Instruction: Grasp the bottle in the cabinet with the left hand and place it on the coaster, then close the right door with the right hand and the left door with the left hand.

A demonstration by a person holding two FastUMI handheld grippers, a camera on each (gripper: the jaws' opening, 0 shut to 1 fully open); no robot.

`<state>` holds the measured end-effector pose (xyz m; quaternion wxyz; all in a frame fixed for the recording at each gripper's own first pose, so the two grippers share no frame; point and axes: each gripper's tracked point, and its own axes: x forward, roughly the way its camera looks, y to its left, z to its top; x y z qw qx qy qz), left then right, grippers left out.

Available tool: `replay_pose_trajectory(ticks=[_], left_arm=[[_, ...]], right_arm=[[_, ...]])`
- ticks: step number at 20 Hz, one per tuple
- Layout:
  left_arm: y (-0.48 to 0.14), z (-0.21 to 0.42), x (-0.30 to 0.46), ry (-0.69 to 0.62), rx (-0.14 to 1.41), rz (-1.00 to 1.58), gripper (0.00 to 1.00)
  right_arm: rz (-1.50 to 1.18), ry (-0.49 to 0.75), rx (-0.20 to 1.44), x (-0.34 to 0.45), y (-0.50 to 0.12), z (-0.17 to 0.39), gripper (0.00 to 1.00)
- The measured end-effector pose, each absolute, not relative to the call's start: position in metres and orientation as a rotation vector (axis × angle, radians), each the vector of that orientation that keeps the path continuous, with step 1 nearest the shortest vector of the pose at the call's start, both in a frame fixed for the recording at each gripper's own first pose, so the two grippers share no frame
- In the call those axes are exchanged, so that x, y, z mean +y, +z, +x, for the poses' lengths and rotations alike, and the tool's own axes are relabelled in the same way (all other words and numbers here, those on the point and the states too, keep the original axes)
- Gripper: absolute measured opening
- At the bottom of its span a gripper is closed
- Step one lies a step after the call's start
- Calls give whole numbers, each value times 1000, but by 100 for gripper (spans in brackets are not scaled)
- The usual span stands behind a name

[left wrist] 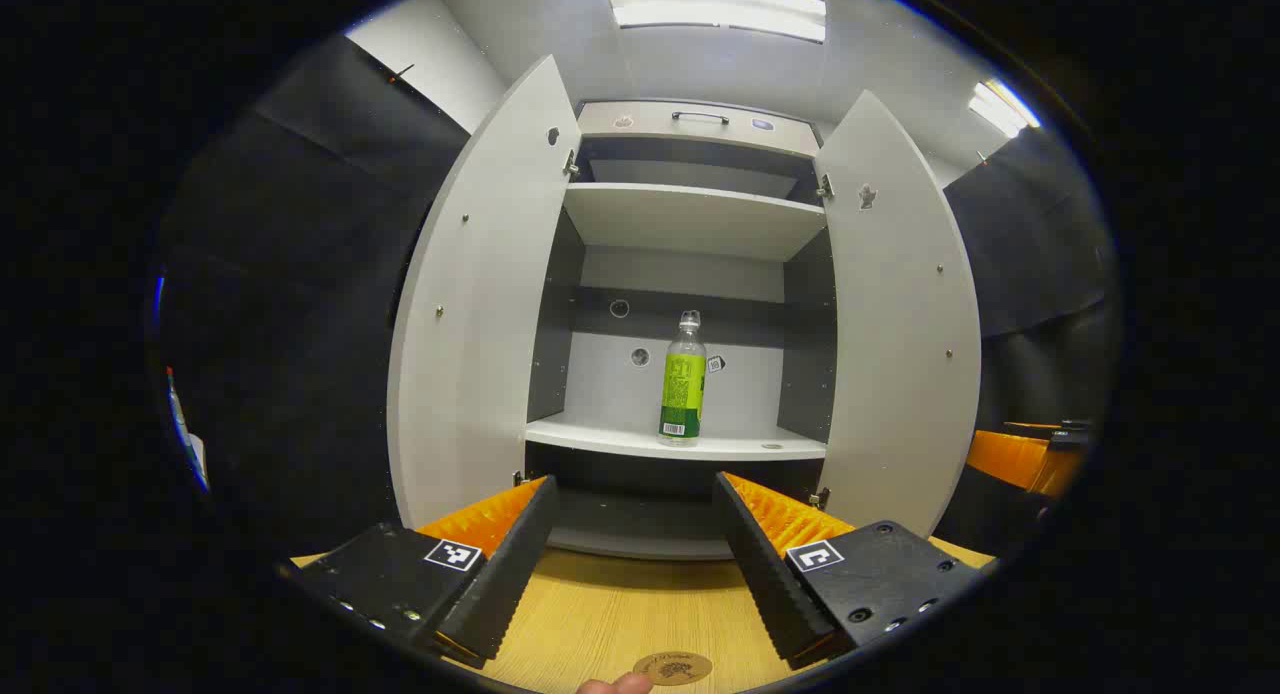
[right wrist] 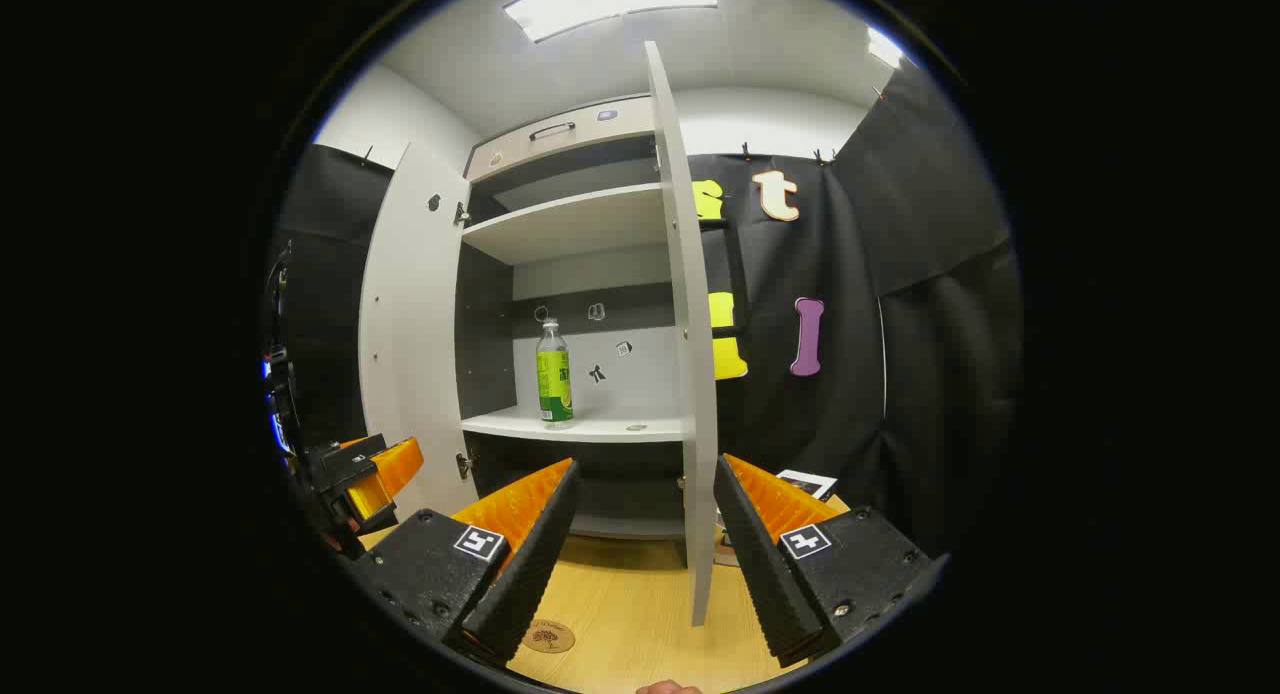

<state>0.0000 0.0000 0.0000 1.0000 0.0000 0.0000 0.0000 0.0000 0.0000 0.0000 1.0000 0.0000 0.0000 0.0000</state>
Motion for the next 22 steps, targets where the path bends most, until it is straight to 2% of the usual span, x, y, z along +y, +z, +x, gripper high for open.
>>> replay_pose_trajectory(ticks=[6, 7, 8, 16, 22], left_arm=[[3, 1, 5, 13, -6, 8, 95], [3, 1, 6, 15, -8, 8, 99], [3, 1, 7, 18, -9, 8, 95], [7, 6, 5, 11, -9, -7, 95], [22, 50, -10, -56, -6, -40, 95]], right_arm=[[2, 12, 12, 3, -3, 4, 82], [-2, 13, 12, 3, -4, 5, 82], [-5, 13, 11, 4, -3, 5, 82], [-10, 7, 11, 3, -3, 6, 82], [-4, 3, 17, 5, -3, 7, 82]])
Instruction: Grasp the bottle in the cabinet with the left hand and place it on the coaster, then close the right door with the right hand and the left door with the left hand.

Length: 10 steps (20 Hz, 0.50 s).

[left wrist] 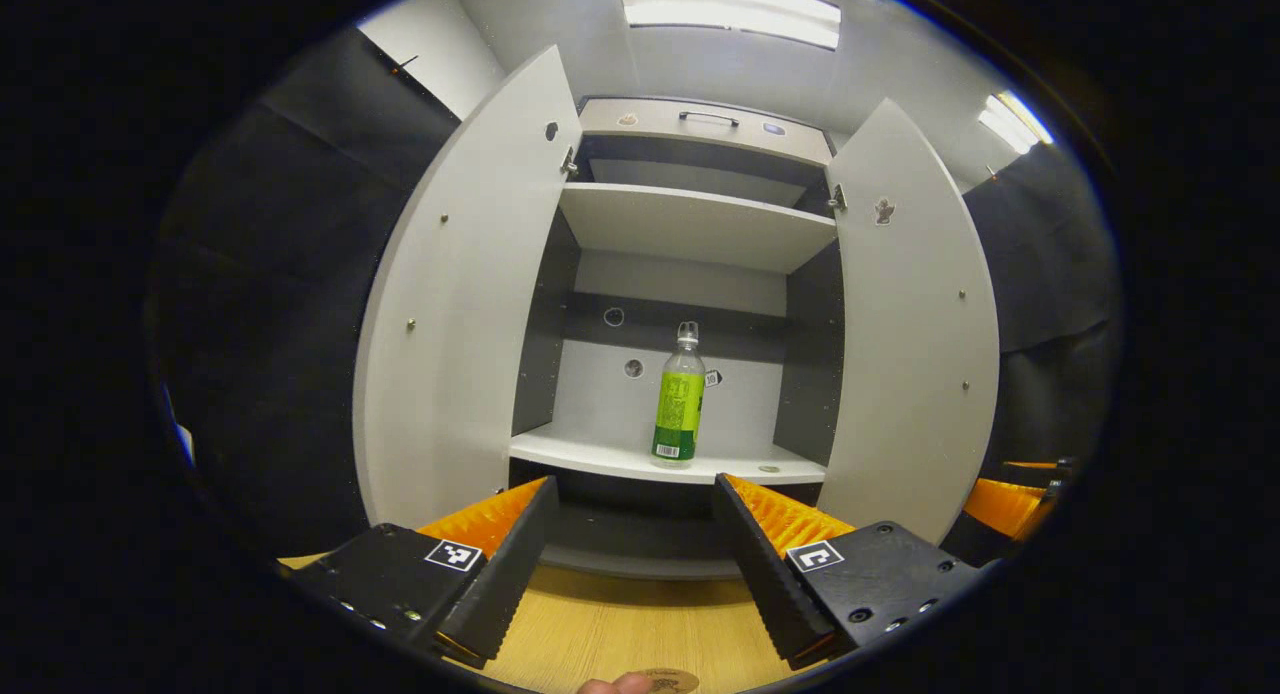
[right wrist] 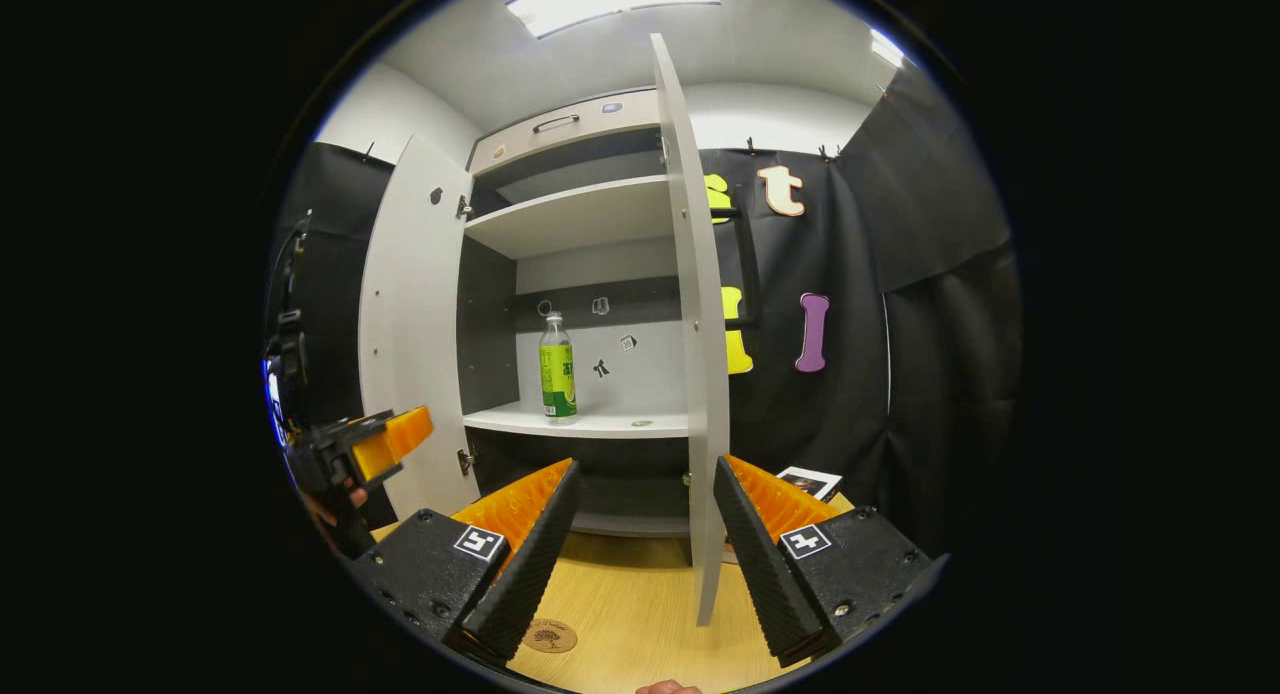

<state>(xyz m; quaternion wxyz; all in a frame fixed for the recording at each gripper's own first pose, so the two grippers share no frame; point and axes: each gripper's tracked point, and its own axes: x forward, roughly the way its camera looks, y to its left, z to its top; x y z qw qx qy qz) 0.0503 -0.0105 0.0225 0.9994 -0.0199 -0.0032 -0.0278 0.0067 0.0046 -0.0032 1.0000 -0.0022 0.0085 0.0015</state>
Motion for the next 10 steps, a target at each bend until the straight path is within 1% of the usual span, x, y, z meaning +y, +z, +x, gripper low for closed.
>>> replay_pose_trajectory(ticks=[1, 2, 5, 8, 10], left_arm=[[25, 63, -16, -82, -6, -32, 99], [27, 76, -21, -105, -5, -21, 95], [29, 118, -37, -154, 3, 19, 94], [28, 163, -57, -218, 27, -16, 95], [23, 193, -63, -236, 48, -25, 95]], right_arm=[[-6, 0, 15, 4, -3, 6, 82], [-9, -4, 11, 3, -2, 6, 82], [-12, -21, 7, 0, 0, 6, 82], [-11, -45, 6, -5, 3, 6, 82], [-15, -59, 2, -9, 5, 6, 82]])
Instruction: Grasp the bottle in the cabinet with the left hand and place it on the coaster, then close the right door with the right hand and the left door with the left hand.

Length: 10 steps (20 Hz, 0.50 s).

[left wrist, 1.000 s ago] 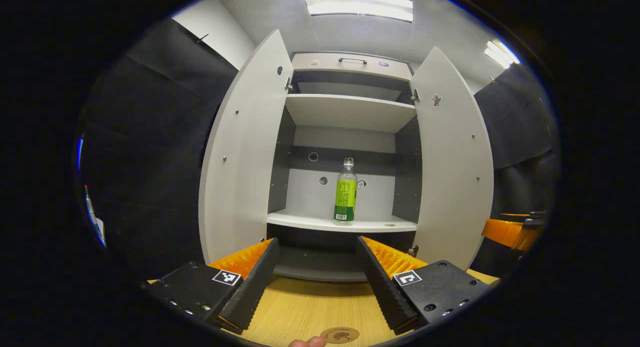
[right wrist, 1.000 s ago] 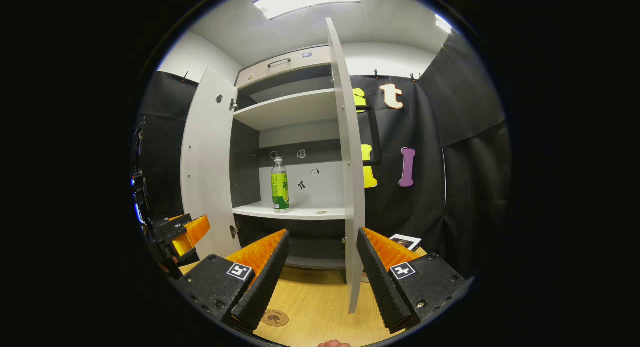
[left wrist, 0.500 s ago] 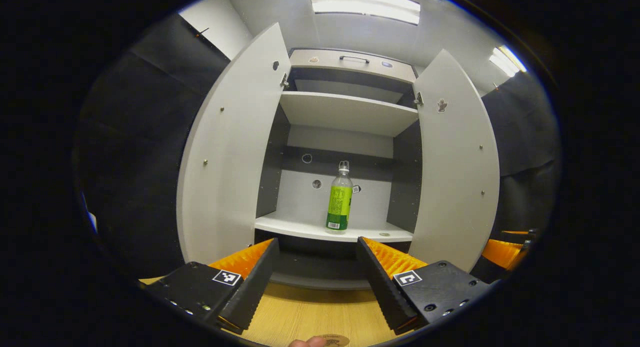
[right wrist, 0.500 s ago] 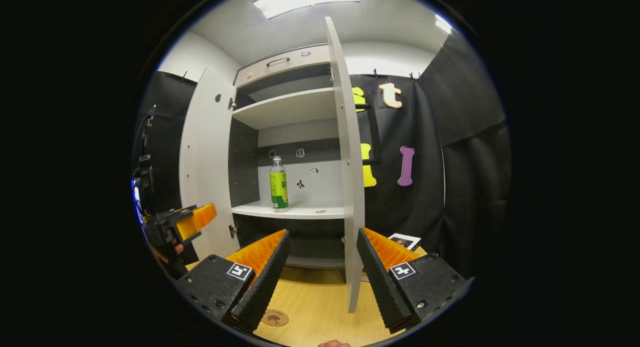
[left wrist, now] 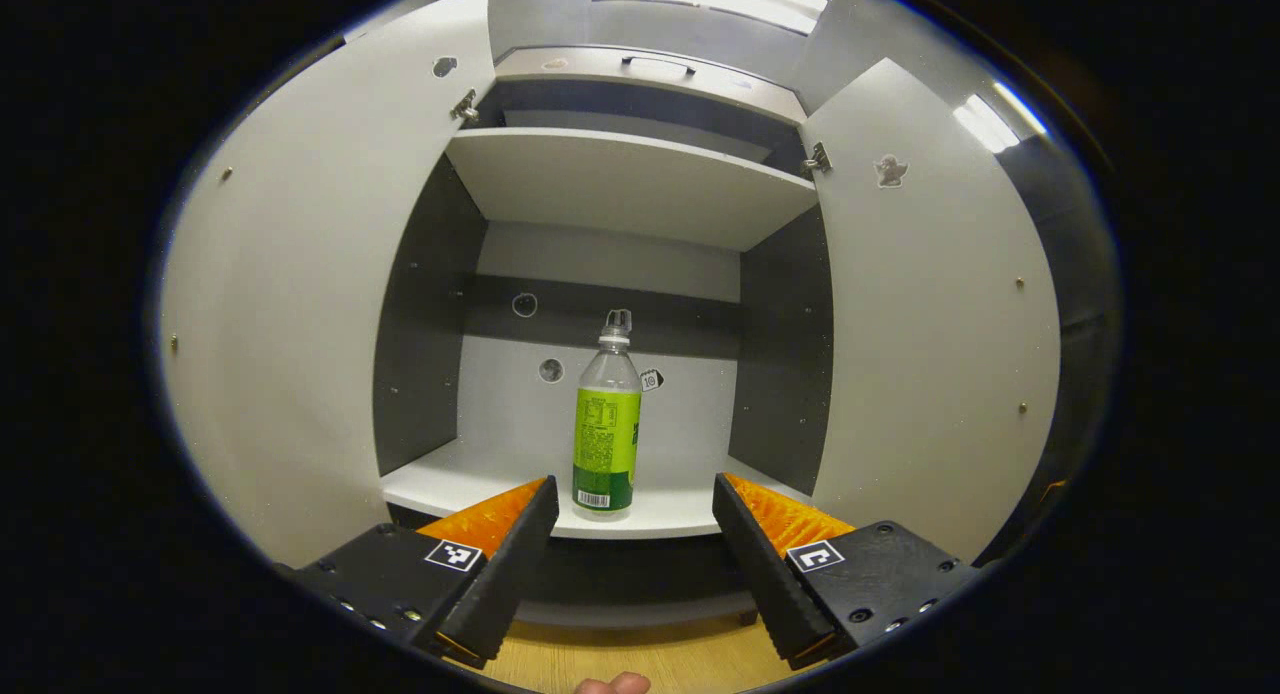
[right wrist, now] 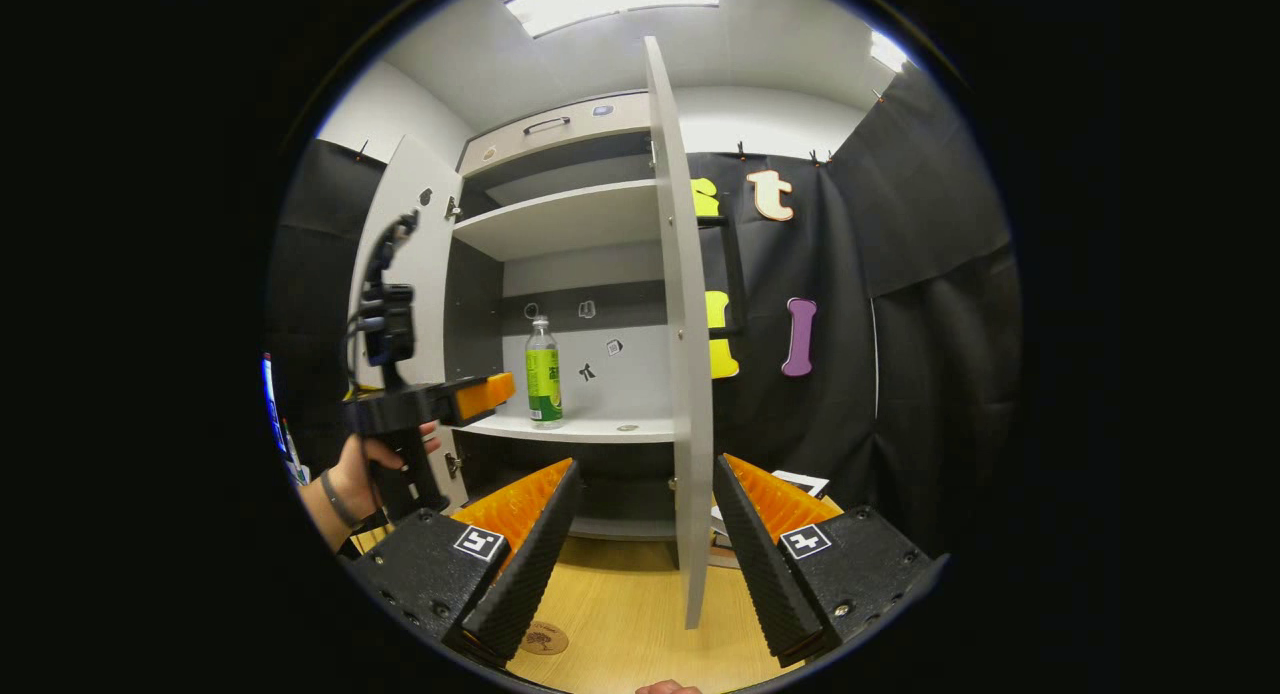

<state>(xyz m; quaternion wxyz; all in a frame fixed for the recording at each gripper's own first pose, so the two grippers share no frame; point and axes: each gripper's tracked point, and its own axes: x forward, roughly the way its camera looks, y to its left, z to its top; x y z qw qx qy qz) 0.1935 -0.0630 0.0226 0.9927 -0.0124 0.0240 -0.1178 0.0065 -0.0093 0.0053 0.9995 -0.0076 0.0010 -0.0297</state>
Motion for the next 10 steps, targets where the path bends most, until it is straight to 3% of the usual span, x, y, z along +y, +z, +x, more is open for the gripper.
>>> replay_pose_trajectory(ticks=[2, 3, 10], left_arm=[[15, 221, -67, -239, 73, -29, 99], [12, 234, -68, -240, 84, -35, 95], [0, 305, -58, -192, 99, -57, 95]], right_arm=[[-26, -82, -5, -14, 8, 6, 82], [-31, -93, -9, -17, 9, 6, 82], [-34, -148, -14, -33, 12, 9, 82]])
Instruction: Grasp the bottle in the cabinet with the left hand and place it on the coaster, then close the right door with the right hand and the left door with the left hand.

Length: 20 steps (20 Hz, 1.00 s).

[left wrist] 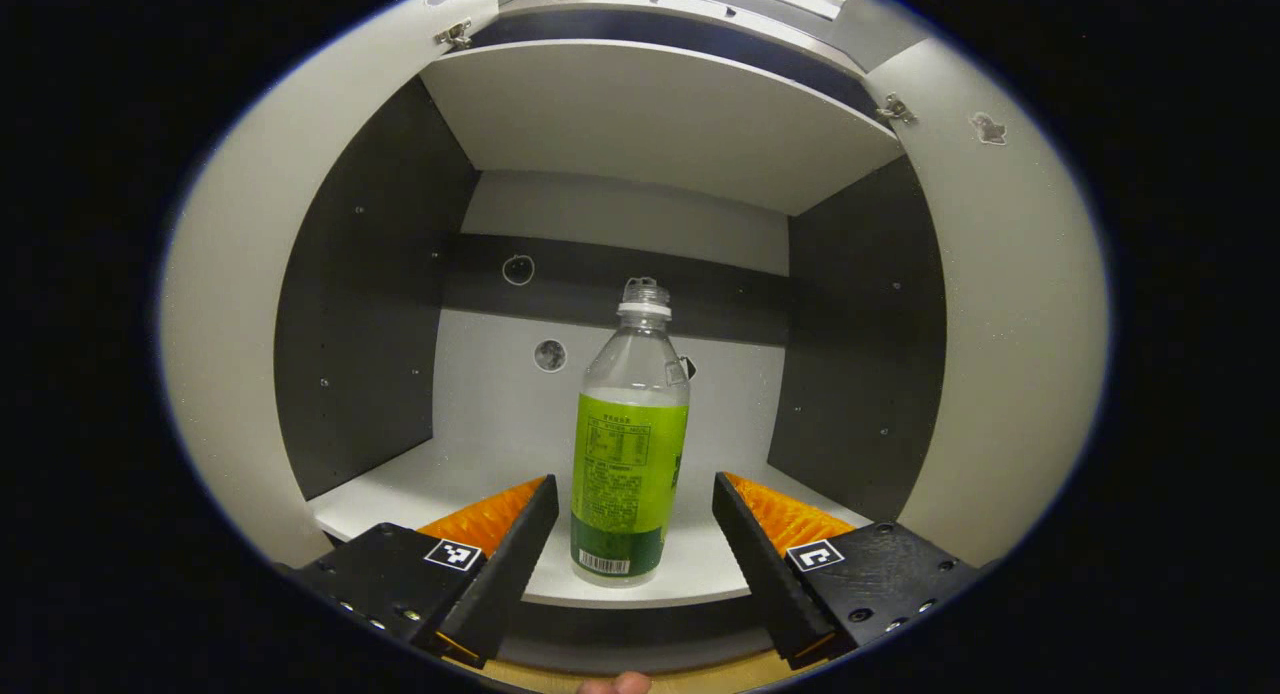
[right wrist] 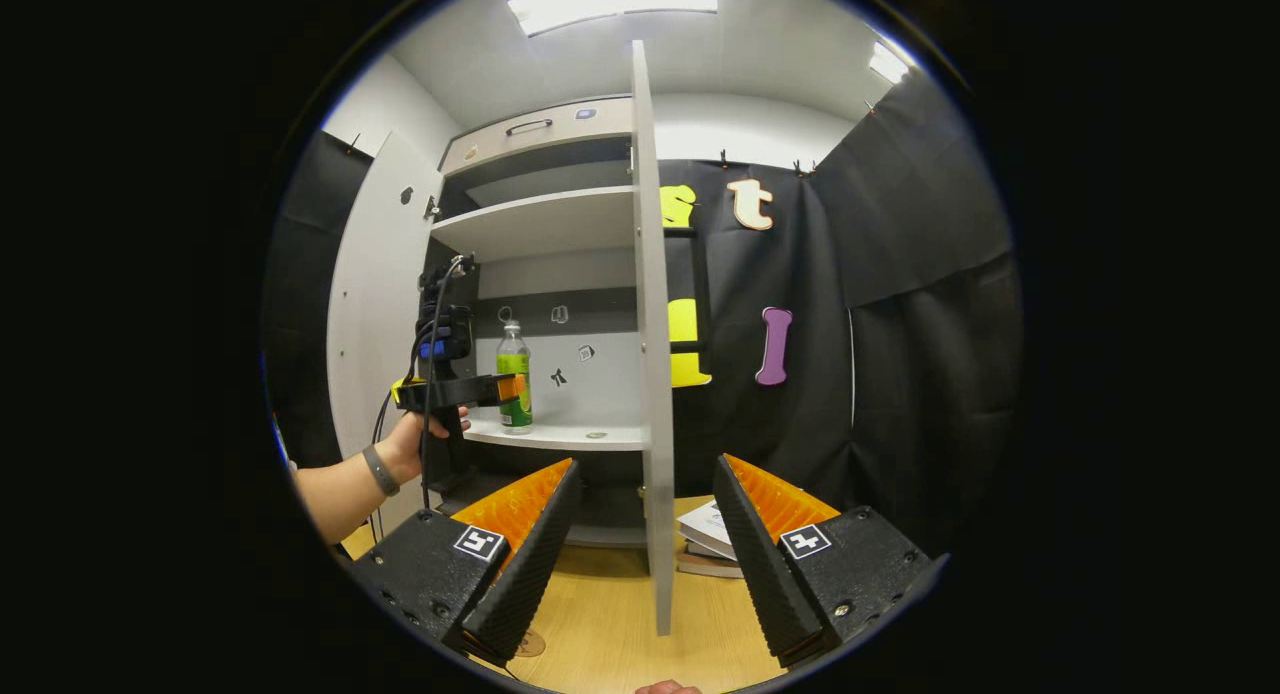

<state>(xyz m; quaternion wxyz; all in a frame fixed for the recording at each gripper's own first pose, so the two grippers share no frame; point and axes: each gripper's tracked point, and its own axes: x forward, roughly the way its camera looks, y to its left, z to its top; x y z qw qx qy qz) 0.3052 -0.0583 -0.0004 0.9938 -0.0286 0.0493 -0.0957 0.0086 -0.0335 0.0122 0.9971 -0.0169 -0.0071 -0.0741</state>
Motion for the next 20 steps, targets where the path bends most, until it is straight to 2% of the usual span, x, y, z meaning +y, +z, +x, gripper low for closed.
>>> replay_pose_trajectory(ticks=[13, 15, 20], left_arm=[[-17, 363, -53, -180, 155, -27, 94], [-16, 363, -51, -174, 155, -24, 78], [12, 339, -49, -188, 101, -46, 74]], right_arm=[[-31, -220, 4, -61, 4, 5, 82], [-32, -220, 2, -62, 5, 5, 82], [-38, -201, 1, -61, 5, 4, 82]])
